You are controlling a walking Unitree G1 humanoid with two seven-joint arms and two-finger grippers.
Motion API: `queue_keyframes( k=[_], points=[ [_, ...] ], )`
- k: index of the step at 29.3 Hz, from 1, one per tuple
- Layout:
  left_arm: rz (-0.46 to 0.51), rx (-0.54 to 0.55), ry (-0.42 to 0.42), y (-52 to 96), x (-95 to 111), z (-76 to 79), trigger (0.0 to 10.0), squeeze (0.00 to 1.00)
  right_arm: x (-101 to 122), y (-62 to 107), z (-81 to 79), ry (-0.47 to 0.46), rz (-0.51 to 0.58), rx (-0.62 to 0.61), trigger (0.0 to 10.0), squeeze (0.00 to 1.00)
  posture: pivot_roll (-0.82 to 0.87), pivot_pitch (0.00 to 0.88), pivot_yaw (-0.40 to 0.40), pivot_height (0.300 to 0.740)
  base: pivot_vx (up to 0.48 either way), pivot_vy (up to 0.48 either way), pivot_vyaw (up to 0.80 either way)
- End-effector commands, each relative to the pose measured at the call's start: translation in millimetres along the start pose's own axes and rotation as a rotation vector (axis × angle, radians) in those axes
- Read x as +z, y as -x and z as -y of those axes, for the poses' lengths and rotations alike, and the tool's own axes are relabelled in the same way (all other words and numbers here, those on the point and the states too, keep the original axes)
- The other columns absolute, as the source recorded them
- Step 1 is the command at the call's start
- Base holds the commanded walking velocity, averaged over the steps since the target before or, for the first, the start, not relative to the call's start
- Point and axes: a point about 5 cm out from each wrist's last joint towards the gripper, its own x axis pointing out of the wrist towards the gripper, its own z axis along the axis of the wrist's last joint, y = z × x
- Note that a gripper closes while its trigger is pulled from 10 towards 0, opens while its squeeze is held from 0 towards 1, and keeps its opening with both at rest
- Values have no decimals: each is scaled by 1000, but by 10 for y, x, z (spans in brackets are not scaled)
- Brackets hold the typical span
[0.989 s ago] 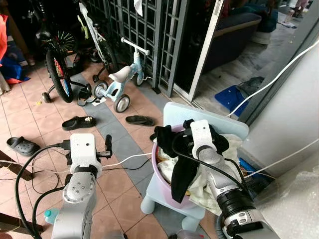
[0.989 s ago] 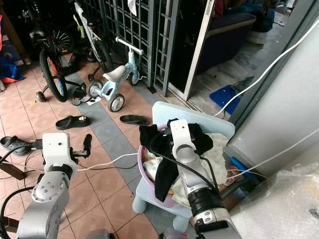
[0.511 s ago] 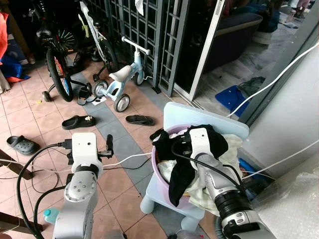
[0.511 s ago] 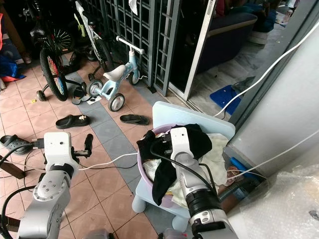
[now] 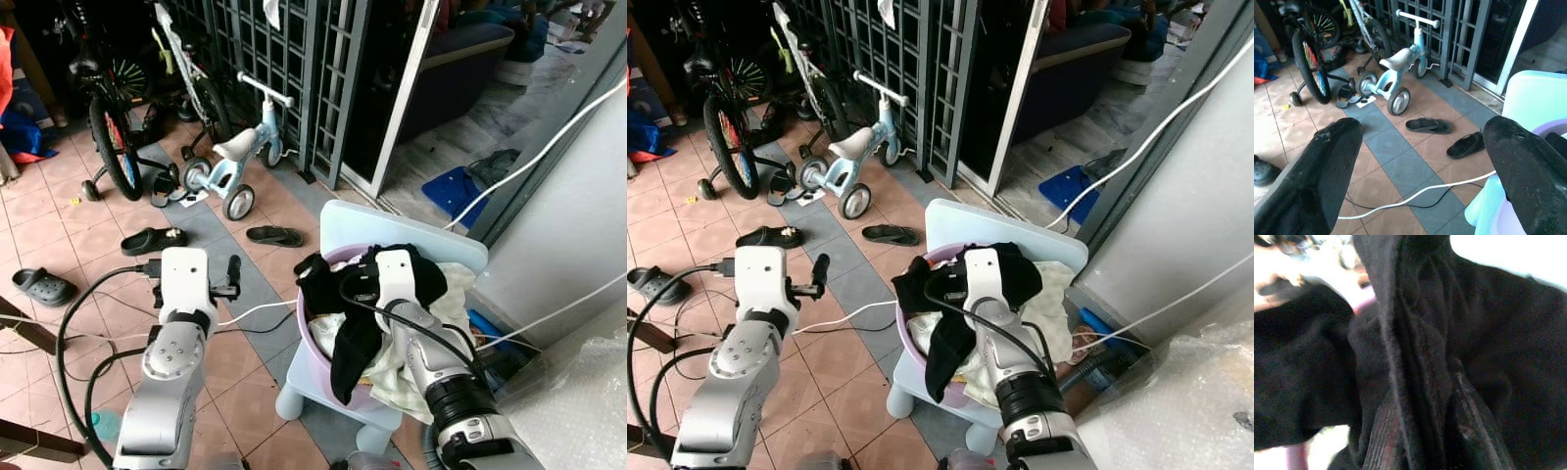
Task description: Clothes washing
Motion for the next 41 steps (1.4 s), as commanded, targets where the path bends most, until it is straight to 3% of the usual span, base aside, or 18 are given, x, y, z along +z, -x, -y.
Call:
queue_keyframes(
  k=[1,3,7,11,13,17,24,25,26,27,32,41],
  points=[
    [3,-16,-15,-26,-21,-2,10000,0,209,74,25,-16,124,49,0,0,-53,0,15,740,0,0,0],
    [-7,-28,-12,-41,-51,-6,10000,0,297,135,78,2,191,53,0,0,-66,0,34,740,0,0,0],
    [-22,-41,-37,-42,-114,-101,10000,0,589,420,213,107,416,66,0,0,-108,0,72,740,0,0,0],
    [-6,-39,-48,-60,-110,-124,10000,0,646,527,259,102,469,42,0,0,-112,0,63,740,0,0,0],
    [29,-38,-47,-118,-51,-99,10000,0,720,650,259,116,563,-8,0,0,-106,0,45,740,0,0,0],
    [69,-19,-33,-209,61,-94,10000,0,714,757,216,120,636,-84,0,0,-104,0,37,740,0,-63,0],
    [73,-32,-31,-218,51,-63,10000,0,646,835,159,141,641,-108,0,0,-126,0,47,740,0,-279,0],
    [65,-47,-36,-197,9,-32,10000,0,608,838,149,175,623,-97,4706,0,-130,0,46,740,0,-304,0],
    [65,-47,-36,-197,9,-32,10000,0,608,838,149,175,623,-97,4706,0,-130,0,46,740,0,-304,0],
    [61,-53,-37,-187,-10,-15,10000,0,584,829,172,176,609,-100,10000,0,-130,0,44,740,0,-304,-788],
    [62,-48,-33,-196,-9,-12,10000,0,602,808,227,173,608,-126,10000,0,-127,0,38,740,0,-302,-795],
    [65,-45,-11,-182,-18,-7,10000,0,635,795,180,181,615,-100,10000,0,-123,0,30,740,0,-133,-617]
  ],
)
